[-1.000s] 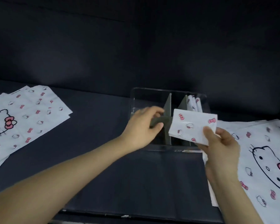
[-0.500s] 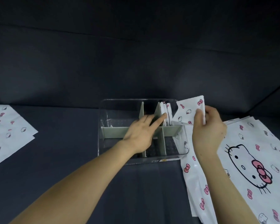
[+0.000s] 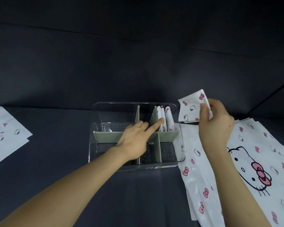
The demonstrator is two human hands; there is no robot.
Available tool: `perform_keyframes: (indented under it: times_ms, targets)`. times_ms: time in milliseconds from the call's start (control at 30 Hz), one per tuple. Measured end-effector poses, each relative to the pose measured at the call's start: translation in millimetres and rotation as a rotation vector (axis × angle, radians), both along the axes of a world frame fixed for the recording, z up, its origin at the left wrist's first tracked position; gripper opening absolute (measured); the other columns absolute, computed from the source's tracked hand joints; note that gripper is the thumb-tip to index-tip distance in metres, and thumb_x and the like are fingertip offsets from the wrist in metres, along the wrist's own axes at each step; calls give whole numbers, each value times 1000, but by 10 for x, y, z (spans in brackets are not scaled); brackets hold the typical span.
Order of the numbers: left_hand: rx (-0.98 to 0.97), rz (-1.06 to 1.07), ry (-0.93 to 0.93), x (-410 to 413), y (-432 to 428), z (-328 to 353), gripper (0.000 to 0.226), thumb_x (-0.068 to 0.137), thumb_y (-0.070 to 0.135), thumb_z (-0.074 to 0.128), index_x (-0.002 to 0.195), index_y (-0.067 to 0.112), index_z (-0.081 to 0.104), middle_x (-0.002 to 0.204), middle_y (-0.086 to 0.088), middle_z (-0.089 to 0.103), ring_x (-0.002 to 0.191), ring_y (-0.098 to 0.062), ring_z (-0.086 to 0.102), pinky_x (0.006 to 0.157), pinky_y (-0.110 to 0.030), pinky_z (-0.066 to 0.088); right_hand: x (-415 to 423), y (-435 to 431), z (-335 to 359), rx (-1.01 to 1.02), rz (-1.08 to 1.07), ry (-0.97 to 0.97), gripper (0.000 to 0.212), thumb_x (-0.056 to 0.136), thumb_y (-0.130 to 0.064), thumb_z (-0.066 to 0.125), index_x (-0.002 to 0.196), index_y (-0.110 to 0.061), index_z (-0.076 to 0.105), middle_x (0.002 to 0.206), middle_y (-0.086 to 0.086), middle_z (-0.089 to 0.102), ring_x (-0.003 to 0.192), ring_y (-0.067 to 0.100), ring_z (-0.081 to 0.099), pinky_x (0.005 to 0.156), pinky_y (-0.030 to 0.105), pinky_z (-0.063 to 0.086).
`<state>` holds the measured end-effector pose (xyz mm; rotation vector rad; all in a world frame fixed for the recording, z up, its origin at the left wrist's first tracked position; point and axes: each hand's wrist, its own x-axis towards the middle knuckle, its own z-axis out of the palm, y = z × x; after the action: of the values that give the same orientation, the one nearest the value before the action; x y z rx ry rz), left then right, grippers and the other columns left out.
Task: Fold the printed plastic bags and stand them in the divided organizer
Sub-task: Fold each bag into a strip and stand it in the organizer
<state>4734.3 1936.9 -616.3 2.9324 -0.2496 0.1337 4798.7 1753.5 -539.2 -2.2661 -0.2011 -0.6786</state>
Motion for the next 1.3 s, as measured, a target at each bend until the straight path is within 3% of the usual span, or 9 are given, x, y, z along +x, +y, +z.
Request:
perform_keyframes:
  times_ms: [100,267,400,533,600,767,933,1133,1300]
  targets:
    - [8,36,6,-20,-45,67,82,92,16,43,149,34,-13,120,-2,43,110,-18,38,95,-30,30,-24,4,-5,-68,50,-23,16,95,-15,54,101,-5,65,64,11,61,55,30,51,58,33,38]
    - [-91,-20,-296,138,-84,84,57,84,34,34,136,22,53,121,-14,57,115,-34,51,105,-58,33,-9,137,-137,-153,116,-3,19,91,-18,52,97,-5,66,60,10,61,51,30,52,58,32,39]
    - [-100,-58,-68,268,-100,91,64,90,51,13,145,31,38,155,-8,29,143,-34,20,116,-53,8,12,200,-186,-157,129,136,16,93,-15,53,96,-5,66,63,2,57,56,22,49,60,29,33]
    - [-140,-47,-54,268,-114,58,72,86,55,5,145,31,40,157,-7,24,145,-33,15,117,-51,7,47,171,-150,-196,41,188,34,91,-13,47,58,-17,38,48,-5,32,44,13,27,49,28,19]
    - [-149,-42,-50,266,-115,57,72,86,56,6,143,30,42,157,-8,25,145,-33,16,117,-50,8,62,178,-138,-238,57,223,42,91,-9,51,55,-20,30,47,-7,29,44,10,24,47,25,17]
    - [-157,-37,-58,260,-125,30,65,89,52,16,138,27,50,153,-11,32,142,-37,25,115,-52,15,99,292,-327,-405,162,316,29,97,-26,50,71,-14,54,56,-1,43,60,26,44,58,29,26]
    - [-183,-44,-83,251,-98,4,55,93,45,28,133,21,56,147,-13,42,135,-41,36,111,-54,24,12,274,-238,-265,38,287,19,92,-27,58,95,-12,68,78,4,69,81,29,61,64,27,34]
    - [-186,-21,-55,215,-106,7,58,92,43,27,135,16,53,146,-13,44,133,-41,39,111,-50,25,5,361,-347,-310,34,407,32,91,-33,58,64,-17,61,65,5,61,67,26,54,56,28,32]
    - [-189,-20,-146,36,35,152,53,93,38,33,131,9,56,137,-15,53,130,-38,45,108,-49,32,-132,383,-351,-384,-23,227,25,92,-36,57,86,-17,73,80,4,71,75,28,61,58,28,35]
